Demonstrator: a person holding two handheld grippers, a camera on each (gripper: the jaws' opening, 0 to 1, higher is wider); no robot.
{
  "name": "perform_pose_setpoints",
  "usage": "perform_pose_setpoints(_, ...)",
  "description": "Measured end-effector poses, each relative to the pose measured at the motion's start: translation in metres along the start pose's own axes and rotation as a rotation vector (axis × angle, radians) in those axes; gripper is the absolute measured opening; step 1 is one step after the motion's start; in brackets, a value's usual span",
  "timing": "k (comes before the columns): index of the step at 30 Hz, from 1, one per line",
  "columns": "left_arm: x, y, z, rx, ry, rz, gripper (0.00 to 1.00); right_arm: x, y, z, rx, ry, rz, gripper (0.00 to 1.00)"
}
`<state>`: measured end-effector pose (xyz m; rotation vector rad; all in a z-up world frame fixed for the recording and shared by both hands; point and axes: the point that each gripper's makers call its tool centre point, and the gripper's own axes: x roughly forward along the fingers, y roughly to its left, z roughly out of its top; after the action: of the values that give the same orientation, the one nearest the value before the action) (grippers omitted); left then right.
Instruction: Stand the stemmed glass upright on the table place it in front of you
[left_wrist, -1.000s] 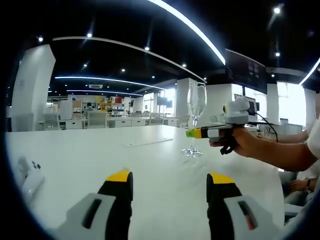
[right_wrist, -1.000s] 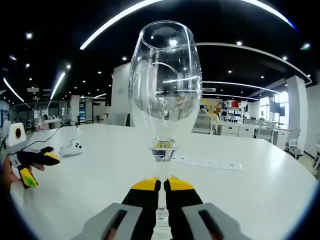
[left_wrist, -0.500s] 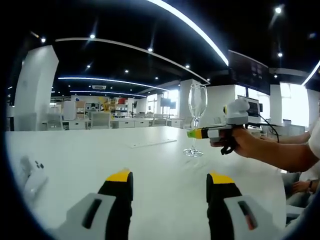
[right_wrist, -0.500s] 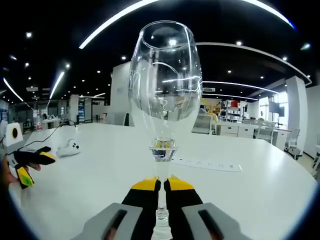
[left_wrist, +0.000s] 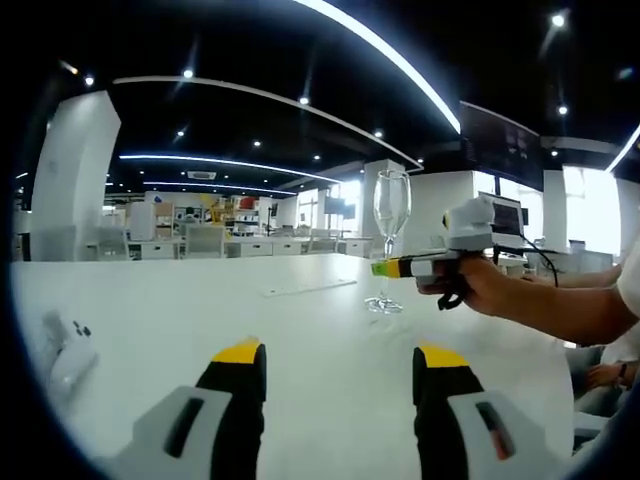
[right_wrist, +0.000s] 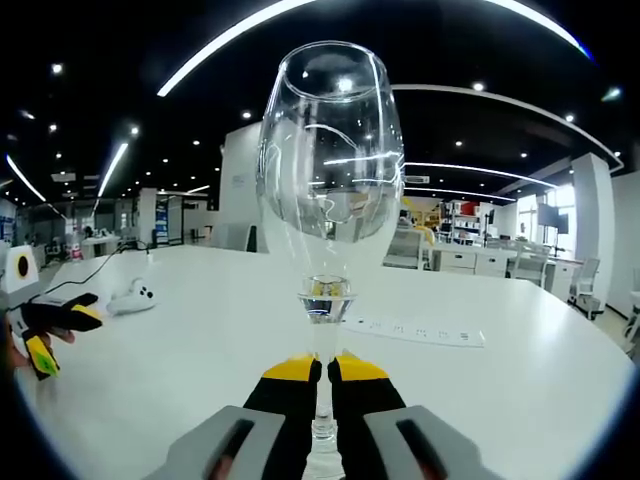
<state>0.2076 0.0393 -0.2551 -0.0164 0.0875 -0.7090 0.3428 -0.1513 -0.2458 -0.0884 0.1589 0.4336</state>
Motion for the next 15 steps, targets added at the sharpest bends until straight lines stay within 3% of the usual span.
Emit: perform_pose_setpoints(15, 0.0, 0.0, 0.001, 0.0, -0.001, -0.002, 0.59, 0.014, -0.011, -0.002, 0.005, 0.007, -0.014, 0.09)
